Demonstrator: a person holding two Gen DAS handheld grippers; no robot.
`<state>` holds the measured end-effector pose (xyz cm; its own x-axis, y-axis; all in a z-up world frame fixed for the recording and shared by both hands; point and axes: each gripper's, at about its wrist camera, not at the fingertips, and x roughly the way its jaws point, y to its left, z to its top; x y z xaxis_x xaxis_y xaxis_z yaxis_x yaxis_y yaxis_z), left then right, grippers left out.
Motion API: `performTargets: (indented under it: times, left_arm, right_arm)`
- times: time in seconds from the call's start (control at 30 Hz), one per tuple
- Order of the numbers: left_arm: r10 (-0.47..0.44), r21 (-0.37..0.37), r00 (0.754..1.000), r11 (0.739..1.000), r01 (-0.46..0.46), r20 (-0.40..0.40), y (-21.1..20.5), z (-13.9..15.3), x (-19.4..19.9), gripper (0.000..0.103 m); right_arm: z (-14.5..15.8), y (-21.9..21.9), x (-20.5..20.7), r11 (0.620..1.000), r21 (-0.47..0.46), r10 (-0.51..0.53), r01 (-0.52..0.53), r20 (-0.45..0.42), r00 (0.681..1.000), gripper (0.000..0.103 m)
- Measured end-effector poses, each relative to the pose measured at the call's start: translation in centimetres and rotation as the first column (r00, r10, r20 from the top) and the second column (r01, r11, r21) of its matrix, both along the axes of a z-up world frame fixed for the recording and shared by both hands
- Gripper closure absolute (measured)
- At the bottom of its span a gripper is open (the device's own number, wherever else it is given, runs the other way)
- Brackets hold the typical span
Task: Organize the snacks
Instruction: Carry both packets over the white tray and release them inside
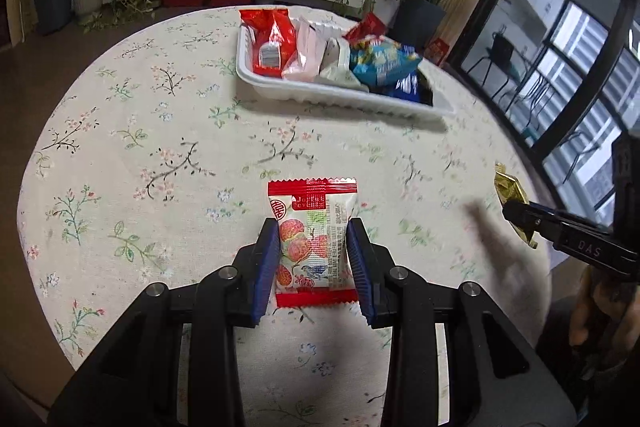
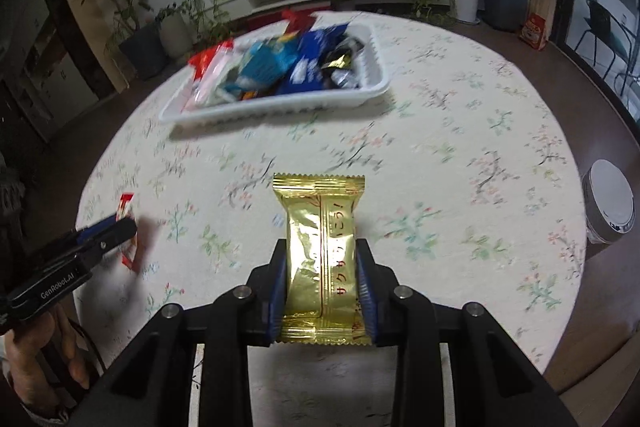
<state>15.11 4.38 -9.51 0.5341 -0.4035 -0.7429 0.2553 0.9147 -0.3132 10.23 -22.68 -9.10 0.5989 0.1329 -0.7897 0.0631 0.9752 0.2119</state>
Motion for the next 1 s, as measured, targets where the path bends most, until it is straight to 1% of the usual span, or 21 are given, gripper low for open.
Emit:
performTargets:
  times: [0.13,0.2,0.23,0.33,0.4,0.5,0.57,0.63,0.73,0.8,0.87,1.0]
  left_arm:
    - [0.016,-0.028,1.0,0.999,-0.016,0.013,0.8,2.1,1.9,0.071]
    - [0.026,-0.029,0.999,0.999,-0.026,0.034,1.2,3.8,3.4,0.071]
    - [0.028,-0.044,0.999,0.999,-0.026,0.044,1.4,4.9,4.6,0.071]
    - [0.022,-0.046,0.998,0.999,-0.019,0.067,1.4,7.3,7.3,0.071]
    - [0.015,-0.016,0.995,1.0,-0.013,0.099,1.0,9.2,9.4,0.071]
    - [0.01,-0.004,0.991,1.0,-0.01,0.135,0.2,11.7,12.6,0.071]
    - [0.009,0.007,0.988,1.0,-0.011,0.154,-0.5,13.2,14.7,0.071]
    - [0.003,0.016,0.988,1.0,-0.005,0.157,-1.4,13.9,16.7,0.071]
    - [-0.004,0.03,0.989,1.0,-0.001,0.148,-2.6,13.6,19.3,0.071]
    - [-0.013,0.041,0.991,0.999,0.008,0.135,-3.6,12.7,21.0,0.071]
    - [-0.027,0.068,0.992,0.998,0.018,0.121,-4.7,11.5,22.4,0.071]
    - [-0.04,0.087,0.996,0.996,0.034,0.077,-6.3,8.1,24.2,0.071]
  right_arm:
    - [2.5,-3.1,1.4,0.999,0.019,-0.03,0.03,0.046,0.998,0.069]
    - [4.3,-4.5,2.5,0.999,0.024,-0.042,0.041,0.078,0.996,0.069]
    - [5.2,-5.1,3.2,0.999,0.026,-0.044,0.042,0.093,0.995,0.069]
    - [7.8,-5.9,5.5,0.999,0.01,-0.032,0.031,0.134,0.99,0.069]
    - [9.6,-6.1,7.4,1.0,0.015,-0.018,0.016,0.164,0.986,0.069]
    - [12.0,-5.6,10.5,1.0,0.016,0.011,-0.014,0.204,0.979,0.069]
    - [13.4,-4.7,12.7,0.999,0.017,0.043,-0.048,0.224,0.974,0.069]
    - [14.2,-3.5,14.8,0.997,0.013,0.076,-0.081,0.231,0.97,0.069]
    - [14.3,-1.4,18.4,0.992,0.013,0.119,-0.124,0.221,0.968,0.069]
    - [13.7,-0.2,20.3,0.989,0.013,0.144,-0.15,0.205,0.968,0.069]
    - [12.1,1.6,22.4,0.984,-0.013,0.177,-0.177,0.172,0.969,0.069]
    - [8.7,3.3,25.1,0.978,-0.044,0.205,-0.202,0.097,0.974,0.069]
